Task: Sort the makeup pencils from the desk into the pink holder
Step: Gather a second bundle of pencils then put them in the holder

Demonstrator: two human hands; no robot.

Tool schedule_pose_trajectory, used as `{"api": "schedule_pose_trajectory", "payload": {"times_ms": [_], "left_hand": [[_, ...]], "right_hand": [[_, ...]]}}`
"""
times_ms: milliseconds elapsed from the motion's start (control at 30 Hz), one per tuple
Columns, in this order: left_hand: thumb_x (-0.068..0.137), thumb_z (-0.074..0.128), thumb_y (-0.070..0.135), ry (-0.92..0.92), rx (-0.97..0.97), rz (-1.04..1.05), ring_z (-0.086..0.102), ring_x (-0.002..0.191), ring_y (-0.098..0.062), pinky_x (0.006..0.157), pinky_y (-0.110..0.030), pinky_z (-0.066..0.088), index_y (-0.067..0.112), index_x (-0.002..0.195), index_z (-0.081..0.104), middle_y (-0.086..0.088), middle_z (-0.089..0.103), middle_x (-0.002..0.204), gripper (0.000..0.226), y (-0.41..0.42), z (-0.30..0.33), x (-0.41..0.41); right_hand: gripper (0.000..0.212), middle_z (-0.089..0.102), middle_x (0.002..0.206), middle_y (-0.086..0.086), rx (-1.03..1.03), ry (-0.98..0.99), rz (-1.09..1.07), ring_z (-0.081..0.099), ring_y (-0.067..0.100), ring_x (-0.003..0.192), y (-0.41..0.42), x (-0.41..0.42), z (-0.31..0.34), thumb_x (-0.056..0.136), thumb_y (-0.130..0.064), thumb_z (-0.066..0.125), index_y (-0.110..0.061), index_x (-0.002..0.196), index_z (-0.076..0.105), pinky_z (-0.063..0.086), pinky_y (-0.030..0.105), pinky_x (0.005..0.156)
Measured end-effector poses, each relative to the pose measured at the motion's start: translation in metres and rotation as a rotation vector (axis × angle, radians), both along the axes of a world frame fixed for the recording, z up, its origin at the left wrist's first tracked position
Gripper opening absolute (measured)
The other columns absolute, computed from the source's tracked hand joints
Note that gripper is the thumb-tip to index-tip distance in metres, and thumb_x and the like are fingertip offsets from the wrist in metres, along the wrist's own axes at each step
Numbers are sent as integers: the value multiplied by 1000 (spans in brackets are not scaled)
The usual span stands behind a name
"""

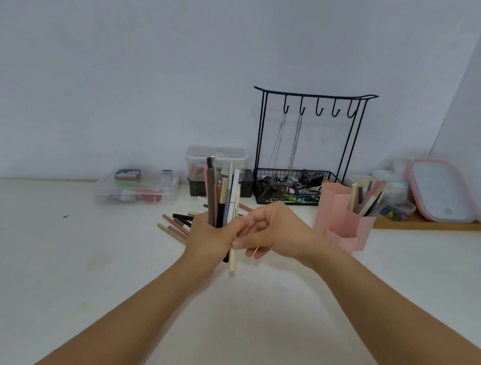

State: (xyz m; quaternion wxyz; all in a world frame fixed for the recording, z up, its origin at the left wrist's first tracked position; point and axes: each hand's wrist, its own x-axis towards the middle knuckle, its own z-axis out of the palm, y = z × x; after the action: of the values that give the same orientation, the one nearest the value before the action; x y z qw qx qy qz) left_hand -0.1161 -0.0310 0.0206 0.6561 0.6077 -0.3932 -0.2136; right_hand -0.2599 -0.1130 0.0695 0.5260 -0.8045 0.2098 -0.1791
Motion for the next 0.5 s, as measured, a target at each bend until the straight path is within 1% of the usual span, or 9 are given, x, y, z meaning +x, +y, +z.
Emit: {"api": "schedule_pose_trajectory", "payload": {"times_ms": [100, 167, 200, 267, 300, 333, 367, 433, 500], "left_hand": [[83, 80, 32, -52, 12, -55, 53, 50, -18, 46, -24, 43, 5, 70, 65, -4, 58, 55, 34, -12, 2, -16], [90, 75, 24, -89, 2, -117, 56, 48, -8, 47, -16, 44, 22, 66, 67, 8, 58, 53, 25, -25, 3, -33], [94, 69, 15, -105, -17, -143, 61, 53, -1, 50, -11, 45, 27, 70, 69, 12, 64, 57, 26, -30, 6, -44], [97, 56, 15, -100, -84, -197, 70, 80, -1, 70, -15, 54, 25, 95, 71, 9, 74, 81, 18, -39, 9, -66], [94, 51, 22, -85, -116, -198, 70, 92, -6, 82, -20, 55, 20, 105, 69, 0, 73, 94, 21, -45, 8, -73], [89, 48, 24, -133, -135, -174, 69, 97, -10, 88, -23, 54, 17, 109, 67, -4, 71, 99, 28, -52, 3, -78], [88, 49, 22, -200, -151, -163, 69, 97, -13, 87, -22, 54, 16, 108, 66, -2, 70, 98, 27, -56, -3, -79], [92, 57, 8, -292, -75, -189, 71, 90, -12, 78, -16, 56, 14, 105, 69, 10, 68, 90, 19, -63, -15, -81], [92, 61, 2, -408, 4, -198, 66, 84, 4, 73, -7, 52, 11, 113, 73, 18, 66, 87, 26, -66, -20, -81]], "right_hand": [[42, 74, 102, 3, 182, -98, -69, 72, 18, 97, -15, -23, 8, 78, -27, 84, -17, 115, 69, 59, 33, 82], [51, 73, 112, -1, 207, -128, -78, 69, 16, 109, -16, -27, 7, 80, -37, 80, -20, 125, 65, 56, 35, 95], [49, 74, 114, -1, 185, -121, -80, 69, 15, 110, -13, -23, 5, 80, -38, 81, -20, 124, 66, 55, 33, 97], [37, 77, 101, -5, 138, -166, -233, 72, 7, 98, -6, -13, -4, 76, -34, 85, -21, 109, 74, 56, 22, 86], [29, 78, 92, -8, 122, -225, -356, 73, 2, 89, -4, -10, -8, 75, -30, 86, -21, 101, 76, 55, 16, 76], [22, 78, 85, -10, 106, -277, -468, 73, -1, 81, -5, -11, -13, 76, -24, 85, -21, 96, 77, 53, 13, 69], [17, 78, 82, -9, 97, -308, -549, 73, 0, 77, -7, -12, -18, 77, -19, 82, -22, 93, 77, 53, 14, 67], [12, 78, 79, -3, 89, -324, -656, 73, 6, 75, -11, -17, -28, 80, -15, 76, -21, 90, 78, 57, 24, 70], [9, 77, 78, -1, 40, -313, -691, 73, 7, 74, -12, -22, -31, 81, -17, 74, -22, 86, 79, 59, 26, 72]]}}
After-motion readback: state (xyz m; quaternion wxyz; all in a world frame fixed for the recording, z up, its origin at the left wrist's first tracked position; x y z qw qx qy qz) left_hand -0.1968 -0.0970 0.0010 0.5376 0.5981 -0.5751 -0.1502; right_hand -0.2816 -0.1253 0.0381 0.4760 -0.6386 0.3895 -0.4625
